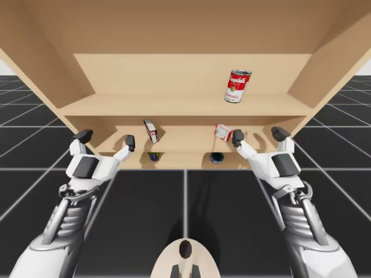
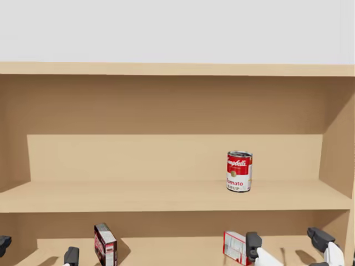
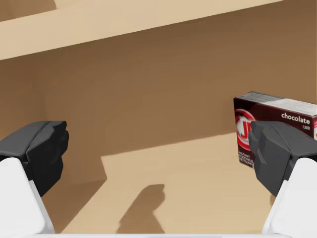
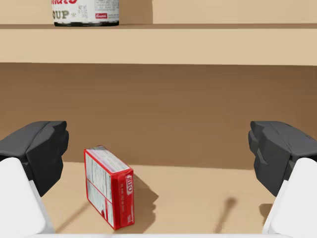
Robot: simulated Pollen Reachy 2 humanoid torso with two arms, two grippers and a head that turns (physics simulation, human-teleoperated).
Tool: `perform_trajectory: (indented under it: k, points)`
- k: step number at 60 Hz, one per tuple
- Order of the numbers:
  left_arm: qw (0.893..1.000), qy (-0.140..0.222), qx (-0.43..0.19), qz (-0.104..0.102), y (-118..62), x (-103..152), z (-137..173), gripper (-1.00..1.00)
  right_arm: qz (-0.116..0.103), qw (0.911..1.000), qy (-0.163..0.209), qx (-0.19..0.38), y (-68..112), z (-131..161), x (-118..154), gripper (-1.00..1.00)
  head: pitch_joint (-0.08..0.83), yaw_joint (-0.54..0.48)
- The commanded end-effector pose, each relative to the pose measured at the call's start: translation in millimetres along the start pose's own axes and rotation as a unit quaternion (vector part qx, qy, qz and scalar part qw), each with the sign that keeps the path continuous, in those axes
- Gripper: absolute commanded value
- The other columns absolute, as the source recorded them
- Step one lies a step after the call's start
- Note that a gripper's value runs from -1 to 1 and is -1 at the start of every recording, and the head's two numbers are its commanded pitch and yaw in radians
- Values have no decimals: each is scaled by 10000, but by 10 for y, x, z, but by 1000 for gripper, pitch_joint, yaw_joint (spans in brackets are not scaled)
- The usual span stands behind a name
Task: Find the gelatin box on the shelf and bring it to me.
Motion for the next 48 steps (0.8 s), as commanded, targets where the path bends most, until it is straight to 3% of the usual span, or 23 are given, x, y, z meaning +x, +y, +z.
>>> perform_trajectory:
  k: [1, 6, 23, 39, 48]
  points:
    - [10000, 2, 9, -2, 0, -1, 1, -1000, -37, 9998, 61, -158, 19, 29, -14, -1000, -5, -32]
    - [10000, -2, 25, 9, 13, 3, 1, -1000, -149, 9998, 102, 4, 36, 15, -12, -1000, 13, -31]
    - [10000, -2, 58, -24, 23, -1, -4, -1000, -196, 9997, 147, -43, 20, -7, -6, -1000, 160, -49]
    - [10000, -9, 49, -49, 12, -4, -5, -1000, -105, 9998, 137, -40, 34, -12, -18, -1000, 307, -204]
    - [10000, -11, 51, -39, 15, -1, -8, -1000, -101, 9999, 138, 4, 46, -14, -23, -1000, 367, -239]
